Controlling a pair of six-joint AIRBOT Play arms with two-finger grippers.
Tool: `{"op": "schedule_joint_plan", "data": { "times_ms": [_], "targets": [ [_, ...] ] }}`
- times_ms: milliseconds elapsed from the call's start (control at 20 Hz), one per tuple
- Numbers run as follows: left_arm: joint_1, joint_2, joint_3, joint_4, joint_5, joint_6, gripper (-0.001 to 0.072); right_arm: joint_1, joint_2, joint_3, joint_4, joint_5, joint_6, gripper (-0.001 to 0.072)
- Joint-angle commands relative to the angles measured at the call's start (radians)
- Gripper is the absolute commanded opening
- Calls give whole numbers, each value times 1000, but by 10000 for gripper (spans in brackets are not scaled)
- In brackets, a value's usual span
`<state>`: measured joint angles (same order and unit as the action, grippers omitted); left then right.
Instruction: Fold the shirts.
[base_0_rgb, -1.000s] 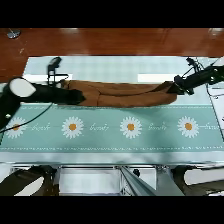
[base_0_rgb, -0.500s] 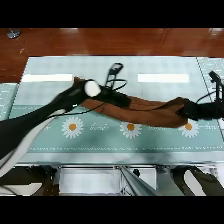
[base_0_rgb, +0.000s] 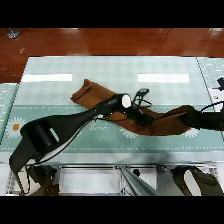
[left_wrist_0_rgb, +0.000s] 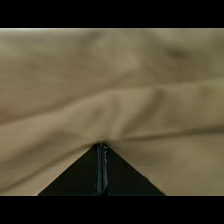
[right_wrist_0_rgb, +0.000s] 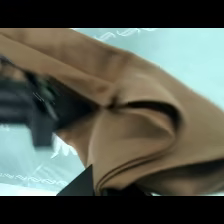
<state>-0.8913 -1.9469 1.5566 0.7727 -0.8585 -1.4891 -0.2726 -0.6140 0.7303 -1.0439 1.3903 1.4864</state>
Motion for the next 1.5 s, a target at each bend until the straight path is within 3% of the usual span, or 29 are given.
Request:
{"op": "schedule_joint_plan", "data": {
  "times_ms": [0, 250, 400, 500, 650, 800, 1000, 1200, 1350, 1400, 1450],
  "targets": [
    [-21, -9, 50, -46, -43, 10, 28, 0, 7, -1, 28, 2, 5, 17],
    [245, 118, 68, 0, -196, 10, 27, 80, 6, 78, 60, -29, 10, 17],
    [430, 283, 35, 175, -314, -5, 28, 209, -61, 166, 60, -74, 58, 17],
    [544, 450, -74, 274, -322, -16, 28, 328, -167, 251, 59, -119, 74, 17],
    [671, 764, -351, 290, -248, 3, 28, 514, -389, 420, 59, -196, 85, 17],
    [712, 1083, -654, 290, -166, -12, 29, 671, -680, 657, 59, -235, 94, 17],
    [710, 1364, -943, 282, -142, -107, 29, 796, -1065, 1032, 59, -208, 119, 17],
    [710, 1464, -1084, 278, -135, -148, 29, 856, -1369, 1360, 77, -186, 161, 17],
    [710, 1454, -1116, 274, -93, -148, 29, 856, -1453, 1374, 190, -261, 157, 18],
    [710, 1450, -1124, 274, -62, -148, 30, 856, -1474, 1374, 221, -277, 146, 123],
    [710, 1444, -1128, 274, -35, -148, 29, 856, -1489, 1374, 243, -279, 145, 450]
  ]
}}
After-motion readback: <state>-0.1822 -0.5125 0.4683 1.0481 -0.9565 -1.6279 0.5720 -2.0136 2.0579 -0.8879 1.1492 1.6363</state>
